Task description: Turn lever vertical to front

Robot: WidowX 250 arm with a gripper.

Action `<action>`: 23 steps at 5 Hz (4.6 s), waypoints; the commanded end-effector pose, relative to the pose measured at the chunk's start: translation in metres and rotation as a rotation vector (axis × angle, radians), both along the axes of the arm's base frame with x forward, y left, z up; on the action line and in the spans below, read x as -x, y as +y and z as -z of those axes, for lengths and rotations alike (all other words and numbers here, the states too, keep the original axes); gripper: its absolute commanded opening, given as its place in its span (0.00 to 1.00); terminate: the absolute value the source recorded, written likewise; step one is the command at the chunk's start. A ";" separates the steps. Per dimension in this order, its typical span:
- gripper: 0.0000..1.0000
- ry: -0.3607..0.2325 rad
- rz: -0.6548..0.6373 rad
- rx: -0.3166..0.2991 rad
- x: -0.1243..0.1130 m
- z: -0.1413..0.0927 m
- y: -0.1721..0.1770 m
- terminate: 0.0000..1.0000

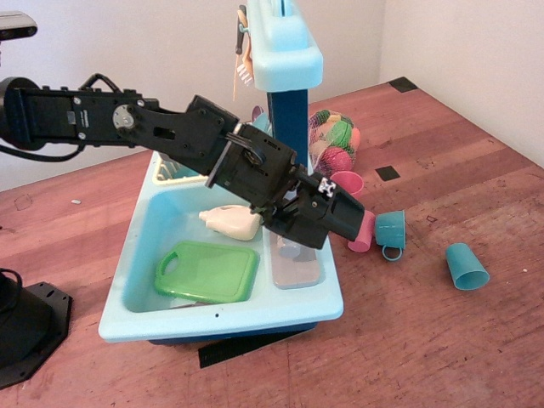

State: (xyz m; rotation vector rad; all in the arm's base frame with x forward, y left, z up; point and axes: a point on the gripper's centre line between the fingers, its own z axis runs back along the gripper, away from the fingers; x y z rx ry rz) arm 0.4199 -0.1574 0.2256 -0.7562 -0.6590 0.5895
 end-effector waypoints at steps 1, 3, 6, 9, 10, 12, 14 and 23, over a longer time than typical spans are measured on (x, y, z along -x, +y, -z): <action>1.00 0.000 0.000 0.000 0.000 0.000 0.000 0.00; 1.00 -0.029 -0.053 0.005 -0.009 0.014 0.015 0.00; 1.00 -0.063 -0.134 -0.027 -0.017 0.016 0.052 0.00; 1.00 -0.043 -0.202 -0.032 0.010 0.026 0.073 0.00; 1.00 -0.044 -0.231 -0.031 0.018 0.033 0.080 0.00; 1.00 -0.072 -0.248 -0.016 0.013 0.046 0.084 0.00; 1.00 -0.038 -0.233 -0.003 0.030 0.051 0.081 0.00; 1.00 0.055 -0.218 -0.010 0.147 0.044 0.085 1.00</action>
